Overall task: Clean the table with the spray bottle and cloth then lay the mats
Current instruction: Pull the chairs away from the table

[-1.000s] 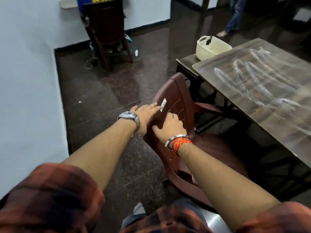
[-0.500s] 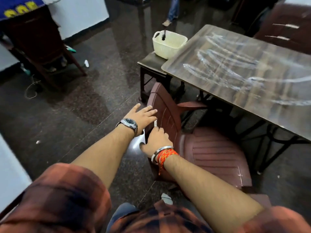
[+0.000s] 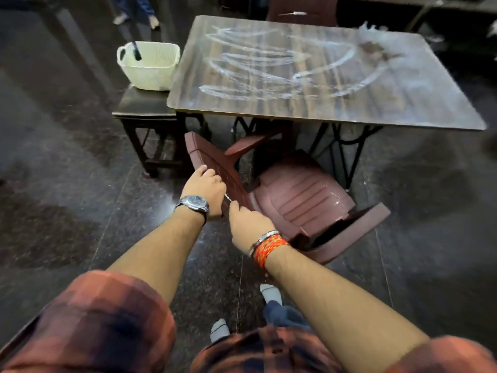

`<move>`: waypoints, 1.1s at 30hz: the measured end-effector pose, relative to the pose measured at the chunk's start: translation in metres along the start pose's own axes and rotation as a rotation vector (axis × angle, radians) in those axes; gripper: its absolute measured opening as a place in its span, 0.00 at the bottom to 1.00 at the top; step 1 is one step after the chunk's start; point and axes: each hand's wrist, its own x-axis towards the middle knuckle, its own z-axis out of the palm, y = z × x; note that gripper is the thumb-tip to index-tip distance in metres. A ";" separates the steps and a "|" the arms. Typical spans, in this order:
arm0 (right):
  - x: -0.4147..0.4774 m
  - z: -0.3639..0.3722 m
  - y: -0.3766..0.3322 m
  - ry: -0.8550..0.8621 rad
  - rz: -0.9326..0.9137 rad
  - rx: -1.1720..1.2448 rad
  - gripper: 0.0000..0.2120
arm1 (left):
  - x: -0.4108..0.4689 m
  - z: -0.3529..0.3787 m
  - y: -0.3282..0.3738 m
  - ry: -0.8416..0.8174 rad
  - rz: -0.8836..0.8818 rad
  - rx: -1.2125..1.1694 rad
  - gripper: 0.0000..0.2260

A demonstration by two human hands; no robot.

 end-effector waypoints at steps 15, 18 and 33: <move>-0.154 -0.017 0.203 -0.256 0.062 -0.219 0.35 | -0.002 -0.051 0.173 0.038 0.365 -0.234 0.14; -0.179 -0.020 0.235 -0.254 0.151 -0.214 0.31 | 0.003 -0.048 0.187 0.048 0.442 -0.303 0.10; -0.164 -0.012 0.282 -0.022 -0.062 -0.284 0.11 | 0.014 -0.070 0.248 -0.076 0.065 -0.155 0.12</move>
